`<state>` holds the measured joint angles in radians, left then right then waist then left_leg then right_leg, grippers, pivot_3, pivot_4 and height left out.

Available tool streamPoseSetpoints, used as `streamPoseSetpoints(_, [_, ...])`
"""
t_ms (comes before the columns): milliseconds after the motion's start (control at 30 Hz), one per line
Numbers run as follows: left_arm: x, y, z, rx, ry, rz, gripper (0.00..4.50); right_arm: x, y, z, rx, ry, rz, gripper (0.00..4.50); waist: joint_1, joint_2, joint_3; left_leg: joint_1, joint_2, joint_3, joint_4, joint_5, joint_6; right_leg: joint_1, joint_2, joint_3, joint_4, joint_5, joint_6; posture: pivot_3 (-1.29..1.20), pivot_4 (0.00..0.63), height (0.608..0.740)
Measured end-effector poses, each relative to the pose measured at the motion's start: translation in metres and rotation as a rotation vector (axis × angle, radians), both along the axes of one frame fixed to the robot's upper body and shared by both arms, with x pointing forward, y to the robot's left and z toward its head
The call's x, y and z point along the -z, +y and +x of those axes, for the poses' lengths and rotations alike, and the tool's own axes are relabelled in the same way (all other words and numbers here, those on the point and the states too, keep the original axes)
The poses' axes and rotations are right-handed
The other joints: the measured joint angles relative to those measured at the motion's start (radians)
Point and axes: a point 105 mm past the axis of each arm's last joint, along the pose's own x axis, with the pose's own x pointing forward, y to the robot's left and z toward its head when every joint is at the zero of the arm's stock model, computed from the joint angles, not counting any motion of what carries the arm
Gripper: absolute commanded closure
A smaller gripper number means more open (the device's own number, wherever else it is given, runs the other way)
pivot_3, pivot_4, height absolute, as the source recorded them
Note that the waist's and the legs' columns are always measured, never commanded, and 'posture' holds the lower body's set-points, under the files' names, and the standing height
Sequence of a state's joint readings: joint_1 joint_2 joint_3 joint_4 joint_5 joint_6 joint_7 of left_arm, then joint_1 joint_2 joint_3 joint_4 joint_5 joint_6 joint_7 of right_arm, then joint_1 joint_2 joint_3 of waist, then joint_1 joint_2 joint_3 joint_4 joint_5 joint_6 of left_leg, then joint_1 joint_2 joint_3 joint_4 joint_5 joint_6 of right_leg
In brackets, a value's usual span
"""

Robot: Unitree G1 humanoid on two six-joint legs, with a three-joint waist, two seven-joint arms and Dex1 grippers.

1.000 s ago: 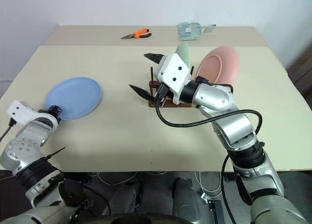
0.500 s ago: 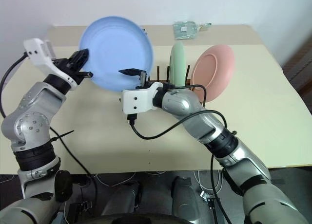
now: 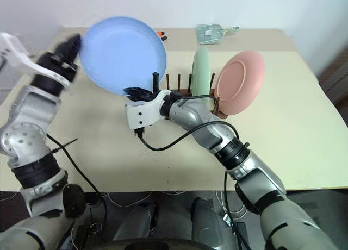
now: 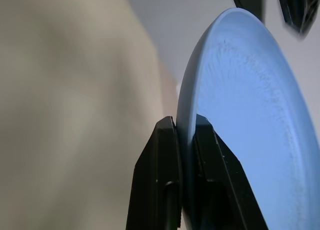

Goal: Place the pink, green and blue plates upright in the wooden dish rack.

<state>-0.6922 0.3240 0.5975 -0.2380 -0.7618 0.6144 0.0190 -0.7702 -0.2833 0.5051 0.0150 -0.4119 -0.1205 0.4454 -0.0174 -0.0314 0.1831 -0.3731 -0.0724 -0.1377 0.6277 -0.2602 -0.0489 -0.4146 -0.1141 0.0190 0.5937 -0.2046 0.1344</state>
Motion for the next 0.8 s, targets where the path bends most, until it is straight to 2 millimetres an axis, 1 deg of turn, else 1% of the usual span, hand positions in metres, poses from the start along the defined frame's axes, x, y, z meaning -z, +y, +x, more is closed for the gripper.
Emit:
streamPoseSetpoints(67, [-0.006, 0.027, -0.004, -0.133, -0.023, -0.004, 1.52, -0.010, -0.004, -0.003, -0.012, 0.030, 0.089, 4.50, -0.002, 0.000, 0.000, 0.000, 0.000, 0.000, 0.000, 0.000, 0.000, 0.000, 0.000, 0.000, 0.000, 0.000, 0.000, 0.00, 0.150, 0.740])
streamPoseSetpoints(100, [-0.004, 0.036, -0.006, -0.188, -0.020, 0.017, 1.52, -0.015, -0.007, -0.004, -0.016, 0.053, 0.132, 4.50, -0.002, 0.000, 0.000, 0.000, 0.000, 0.000, 0.000, 0.000, 0.000, 0.000, 0.000, 0.000, 0.000, 0.000, 0.000, 0.00, 0.150, 0.740])
streamPoseSetpoints(133, [0.002, 0.045, -0.008, -0.238, -0.004, 0.075, 1.52, -0.022, -0.011, -0.006, -0.028, 0.101, 0.208, 4.50, -0.002, 0.000, 0.000, 0.000, 0.000, 0.001, -0.001, 0.000, 0.000, 0.000, 0.000, 0.001, 0.000, 0.000, 0.000, 0.00, 0.150, 0.740])
streamPoseSetpoints(167, [0.011, 0.050, -0.008, -0.265, 0.022, 0.140, 1.52, -0.029, -0.015, -0.009, -0.046, 0.158, 0.295, 4.50, -0.001, 0.001, 0.000, 0.000, 0.000, 0.000, -0.001, 0.000, 0.000, 0.000, 0.000, 0.001, 0.000, 0.000, 0.000, 0.00, 0.150, 0.740])
streamPoseSetpoints(233, [0.042, 0.047, -0.004, -0.255, 0.105, 0.278, 1.52, -0.044, -0.023, -0.015, -0.100, 0.299, 0.471, 4.50, 0.002, 0.001, 0.000, 0.000, 0.000, 0.000, 0.000, 0.000, 0.000, 0.000, 0.000, 0.001, 0.001, 0.000, 0.000, 0.00, 0.150, 0.740])
streamPoseSetpoints(300, [0.082, 0.030, 0.001, -0.167, 0.210, 0.453, 1.52, -0.059, -0.029, -0.022, -0.171, 0.449, 0.631, 4.50, 0.007, 0.001, 0.000, -0.001, 0.000, -0.001, 0.000, 0.000, 0.000, 0.000, 0.000, 0.000, 0.001, 0.001, -0.001, 0.00, 0.150, 0.740])
streamPoseSetpoints(333, [0.102, 0.016, -0.001, -0.095, 0.248, 0.542, 1.52, -0.064, -0.034, -0.025, -0.204, 0.537, 0.727, 4.50, 0.006, 0.001, 0.000, 0.000, 0.000, -0.001, 0.000, 0.000, 0.000, 0.000, 0.000, 0.000, 0.000, 0.001, -0.002, 0.00, 0.150, 0.740])
streamPoseSetpoints(367, [0.124, -0.001, -0.003, -0.002, 0.283, 0.592, 1.52, -0.069, -0.040, -0.026, -0.226, 0.617, 0.821, 4.50, 0.007, 0.002, 0.000, 0.000, 0.000, -0.001, -0.001, 0.000, 0.001, 0.001, 0.000, 0.001, 0.000, 0.000, -0.004, 0.00, 0.150, 0.740])
streamPoseSetpoints(433, [0.164, -0.032, -0.010, 0.162, 0.347, 0.639, 1.52, -0.070, -0.048, -0.025, -0.233, 0.745, 0.935, 4.50, 0.006, 0.002, 0.000, -0.001, 0.001, -0.002, 0.000, 0.000, 0.001, -0.001, 0.000, 0.000, 0.000, -0.001, -0.005, 0.00, 0.150, 0.740])
streamPoseSetpoints(467, [0.176, -0.043, -0.014, 0.220, 0.364, 0.664, 1.52, -0.067, -0.051, -0.025, -0.222, 0.793, 0.964, 4.50, 0.005, 0.002, 0.000, -0.001, 0.001, -0.002, -0.001, 0.000, 0.001, -0.001, 0.000, 0.000, 0.001, -0.001, -0.005, 0.00, 0.150, 0.740])
streamPoseSetpoints(500, [0.184, -0.053, -0.019, 0.270, 0.367, 0.688, 1.52, -0.062, -0.054, -0.023, -0.200, 0.845, 0.993, 4.50, 0.003, 0.003, 0.001, -0.001, 0.001, -0.001, -0.002, 0.000, 0.001, -0.003, 0.000, 0.000, 0.001, -0.002, -0.006, 0.00, 0.150, 0.740])
streamPoseSetpoints(533, [0.187, -0.060, -0.022, 0.307, 0.358, 0.709, 1.52, -0.057, -0.057, -0.020, -0.174, 0.895, 1.023, 4.50, 0.003, 0.003, 0.001, -0.001, 0.001, -0.001, -0.002, 0.000, 0.001, -0.004, 0.000, 0.000, 0.002, -0.002, -0.007, 0.00, 0.150, 0.740])
streamPoseSetpoints(633, [0.185, -0.077, -0.028, 0.381, 0.310, 0.743, 1.52, -0.049, -0.062, -0.017, -0.123, 0.975, 1.072, 4.50, 0.002, 0.006, 0.001, -0.001, 0.001, 0.000, -0.003, 0.000, 0.001, -0.006, 0.001, 0.001, 0.002, -0.002, -0.008, 0.00, 0.150, 0.740])
streamPoseSetpoints(700, [0.184, -0.083, -0.030, 0.405, 0.294, 0.747, 1.52, -0.048, -0.063, -0.017, -0.112, 0.999, 1.090, 4.50, 0.000, 0.006, 0.001, -0.001, 0.001, 0.000, -0.004, 0.000, 0.001, -0.006, 0.001, 0.001, 0.002, -0.002, -0.007, 0.00, 0.150, 0.740])
streamPoseSetpoints(800, [0.189, -0.090, -0.032, 0.442, 0.299, 0.760, 1.52, -0.047, -0.065, -0.015, -0.094, 1.028, 1.120, 4.50, 0.001, 0.006, 0.001, -0.001, 0.001, 0.000, -0.004, 0.000, 0.001, -0.006, 0.001, 0.001, 0.002, -0.002, -0.007, 0.00, 0.150, 0.740])
